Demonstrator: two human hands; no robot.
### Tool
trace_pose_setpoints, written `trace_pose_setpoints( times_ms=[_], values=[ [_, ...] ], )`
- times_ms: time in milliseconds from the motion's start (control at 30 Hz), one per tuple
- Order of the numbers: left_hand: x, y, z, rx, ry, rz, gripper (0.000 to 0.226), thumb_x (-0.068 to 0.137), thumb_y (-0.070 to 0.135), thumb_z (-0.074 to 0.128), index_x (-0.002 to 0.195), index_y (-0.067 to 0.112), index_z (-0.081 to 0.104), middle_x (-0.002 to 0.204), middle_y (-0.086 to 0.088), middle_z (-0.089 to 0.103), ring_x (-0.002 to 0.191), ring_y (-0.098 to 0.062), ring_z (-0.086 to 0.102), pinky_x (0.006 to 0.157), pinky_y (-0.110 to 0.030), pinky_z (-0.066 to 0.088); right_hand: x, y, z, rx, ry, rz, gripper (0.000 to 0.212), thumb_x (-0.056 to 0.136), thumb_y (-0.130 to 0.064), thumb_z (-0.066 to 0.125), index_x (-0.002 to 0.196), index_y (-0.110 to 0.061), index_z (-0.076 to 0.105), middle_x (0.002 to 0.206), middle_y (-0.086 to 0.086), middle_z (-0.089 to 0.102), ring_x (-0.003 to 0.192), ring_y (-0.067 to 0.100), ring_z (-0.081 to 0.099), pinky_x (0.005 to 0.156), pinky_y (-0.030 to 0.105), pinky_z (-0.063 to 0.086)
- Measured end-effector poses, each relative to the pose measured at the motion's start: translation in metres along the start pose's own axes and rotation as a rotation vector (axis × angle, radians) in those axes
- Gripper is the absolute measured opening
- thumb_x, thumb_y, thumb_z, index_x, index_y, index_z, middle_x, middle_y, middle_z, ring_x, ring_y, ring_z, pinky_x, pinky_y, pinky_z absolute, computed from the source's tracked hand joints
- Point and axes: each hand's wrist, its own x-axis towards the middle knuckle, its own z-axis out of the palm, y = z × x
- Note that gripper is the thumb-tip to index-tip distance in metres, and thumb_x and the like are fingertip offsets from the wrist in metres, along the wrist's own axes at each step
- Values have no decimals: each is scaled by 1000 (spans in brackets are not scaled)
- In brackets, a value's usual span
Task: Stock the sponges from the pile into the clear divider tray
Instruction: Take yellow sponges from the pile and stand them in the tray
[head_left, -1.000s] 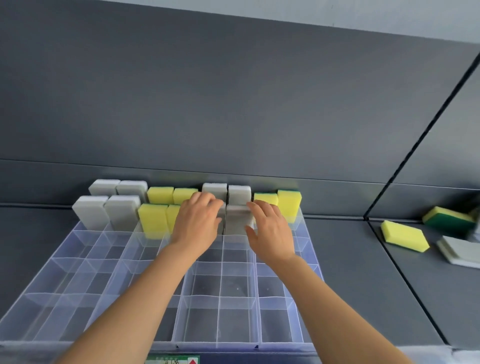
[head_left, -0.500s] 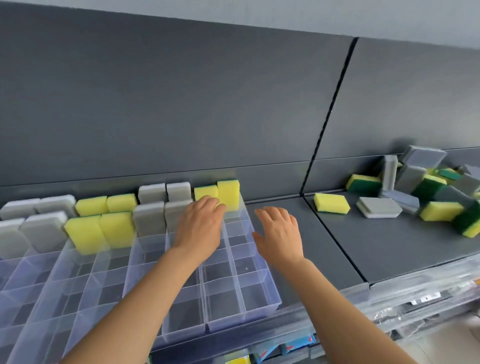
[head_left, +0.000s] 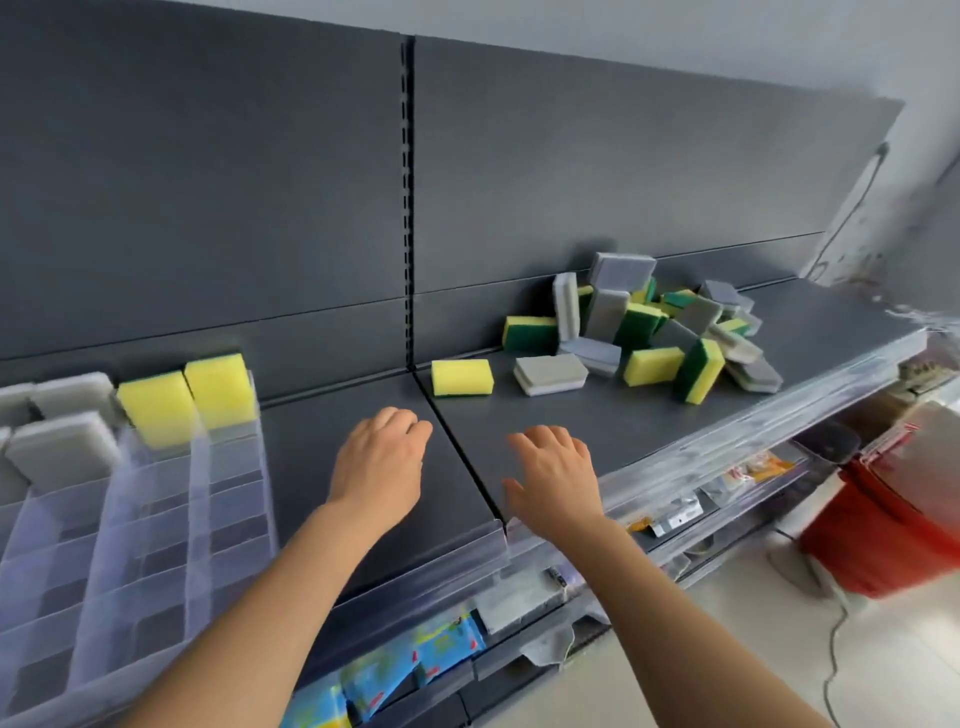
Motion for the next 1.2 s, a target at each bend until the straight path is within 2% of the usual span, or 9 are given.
trace_pose_setpoints(
  times_ms=[167, 367, 567, 700, 833, 900, 967, 1067, 1200],
  values=[
    [34, 57, 18, -20, -34, 42, 32, 66, 5, 72, 95, 16, 65, 95, 1, 64, 93, -21, 59, 77, -33, 50, -8, 63, -10, -17, -14, 77, 45, 90, -40, 54, 131, -22, 45, 134, 1, 46, 128, 24, 35, 106, 37, 28],
    [83, 112, 35, -69, -49, 132, 32, 76, 4, 61, 106, 15, 60, 107, 0, 60, 103, -22, 54, 86, -33, 46, -2, 130, -17, -29, -5, 192, 44, 88, -40, 55, 128, -22, 47, 131, 1, 48, 126, 24, 37, 103, 37, 30],
    [152, 158, 66, -114, -51, 206, 30, 72, 3, 63, 100, 14, 62, 101, -1, 62, 98, -24, 55, 80, -35, 48, 25, 197, -19, -69, 57, 283, 41, 86, -38, 58, 122, -21, 50, 128, 2, 46, 121, 25, 38, 99, 36, 32],
    [202, 185, 89, -142, -62, 250, 28, 71, 4, 65, 97, 14, 63, 97, -2, 62, 93, -24, 56, 74, -35, 50, 52, 240, -27, -103, 84, 327, 46, 86, -31, 60, 130, -22, 47, 141, 6, 36, 130, 27, 32, 105, 38, 29],
    [249, 212, 106, -200, -83, 276, 31, 82, 9, 57, 113, 14, 57, 114, -3, 55, 106, -24, 50, 83, -36, 47, 81, 276, -34, -142, 101, 321, 64, 79, -8, 59, 137, -23, 38, 153, 7, 20, 138, 28, 20, 108, 39, 26],
    [269, 224, 113, -212, -107, 283, 36, 84, 10, 55, 120, 14, 54, 123, -4, 51, 113, -24, 46, 88, -37, 45, 96, 291, -36, -164, 73, 304, 73, 76, -5, 60, 141, -26, 32, 156, 6, 11, 141, 27, 12, 110, 40, 24],
    [286, 235, 120, -222, -134, 298, 42, 86, 12, 54, 128, 15, 49, 130, -6, 47, 118, -25, 43, 92, -38, 41, 108, 305, -35, -192, 51, 276, 74, 78, -6, 61, 142, -27, 30, 157, 4, 7, 143, 27, 8, 112, 41, 23],
    [304, 248, 129, -204, -173, 309, 48, 90, 19, 53, 136, 16, 39, 135, -5, 44, 122, -25, 41, 96, -37, 38, 120, 318, -32, -190, 39, 245, 70, 79, -5, 61, 140, -28, 34, 156, 5, 13, 143, 28, 11, 111, 41, 24],
    [315, 259, 139, -171, -275, 234, 62, 90, 12, 52, 144, 18, 25, 130, -5, 47, 118, -24, 45, 95, -36, 39, 130, 329, -29, -186, 140, 145, 50, 70, -14, 76, 116, -25, 59, 139, 7, 46, 130, 30, 39, 97, 44, 42]
  ],
)
